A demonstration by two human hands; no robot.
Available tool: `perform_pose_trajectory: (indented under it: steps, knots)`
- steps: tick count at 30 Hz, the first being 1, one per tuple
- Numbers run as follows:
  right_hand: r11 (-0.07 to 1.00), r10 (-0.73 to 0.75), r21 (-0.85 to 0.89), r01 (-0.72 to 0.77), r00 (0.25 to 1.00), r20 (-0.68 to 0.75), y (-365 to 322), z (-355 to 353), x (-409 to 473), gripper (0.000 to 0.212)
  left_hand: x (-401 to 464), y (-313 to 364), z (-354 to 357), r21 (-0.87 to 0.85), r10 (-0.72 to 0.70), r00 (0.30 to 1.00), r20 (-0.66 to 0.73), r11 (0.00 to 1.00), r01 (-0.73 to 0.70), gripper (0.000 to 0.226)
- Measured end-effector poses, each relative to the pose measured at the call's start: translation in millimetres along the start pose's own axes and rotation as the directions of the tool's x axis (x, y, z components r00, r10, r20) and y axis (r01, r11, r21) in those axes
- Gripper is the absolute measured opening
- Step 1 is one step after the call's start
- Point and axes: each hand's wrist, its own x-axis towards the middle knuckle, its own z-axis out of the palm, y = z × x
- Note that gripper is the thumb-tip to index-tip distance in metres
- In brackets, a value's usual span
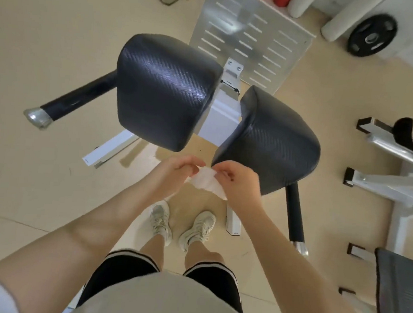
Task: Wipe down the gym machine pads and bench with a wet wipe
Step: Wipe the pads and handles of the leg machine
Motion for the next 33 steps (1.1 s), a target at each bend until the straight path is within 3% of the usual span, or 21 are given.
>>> perform_pose_trajectory:
  steps: [3,5,8,12,16,19,21,23,27,30,33]
  knots:
    - [0.966,0.090,0.252,-0.055,0.988,-0.128,7,-33,-31,0.012,-1,26,26,-0.134,-0.058,0.986,0.154,0.988,0.079,0.026]
    - [0.937,0.128,0.345,-0.058,0.974,-0.185,15,-48,-46,0.021,1,38,51,-0.043,-0.066,0.974,0.218,0.996,0.077,0.019]
    - [0.919,0.176,0.387,-0.073,0.955,-0.239,30,-68,-63,0.023,4,48,85,0.097,-0.046,0.961,0.272,0.995,0.020,0.007]
    - [0.923,0.218,0.365,-0.119,0.944,-0.246,58,-103,-80,0.036,13,60,120,0.247,0.003,0.952,0.306,0.965,-0.082,0.022]
    - [0.899,0.262,0.413,-0.144,0.934,-0.245,92,-133,-91,0.017,26,71,146,0.363,0.025,0.948,0.318,0.920,-0.147,0.030]
    - [0.826,0.232,0.547,-0.136,0.966,-0.110,113,-148,-89,0.016,34,70,166,0.396,-0.014,0.938,0.345,0.909,-0.133,0.032]
    - [0.687,0.220,0.705,-0.176,0.975,0.030,127,-153,-79,0.011,41,64,182,0.385,-0.046,0.937,0.347,0.918,-0.098,0.032]
    - [0.588,0.229,0.779,-0.217,0.969,0.097,141,-158,-64,0.016,46,57,199,0.324,-0.068,0.952,0.298,0.945,-0.034,0.027]
    - [0.741,0.141,0.610,-0.281,0.953,0.267,171,-179,-35,0.005,55,40,232,0.291,-0.036,0.997,0.072,0.957,0.013,0.011]
    - [0.766,0.086,0.560,-0.314,0.914,0.396,195,-191,-15,0.009,58,23,256,0.195,-0.081,0.994,-0.068,0.976,0.093,0.009]
    - [0.650,0.029,0.658,-0.380,0.878,0.478,214,-192,-2,0.012,60,4,273,0.172,-0.096,0.967,-0.234,0.975,0.138,0.006]
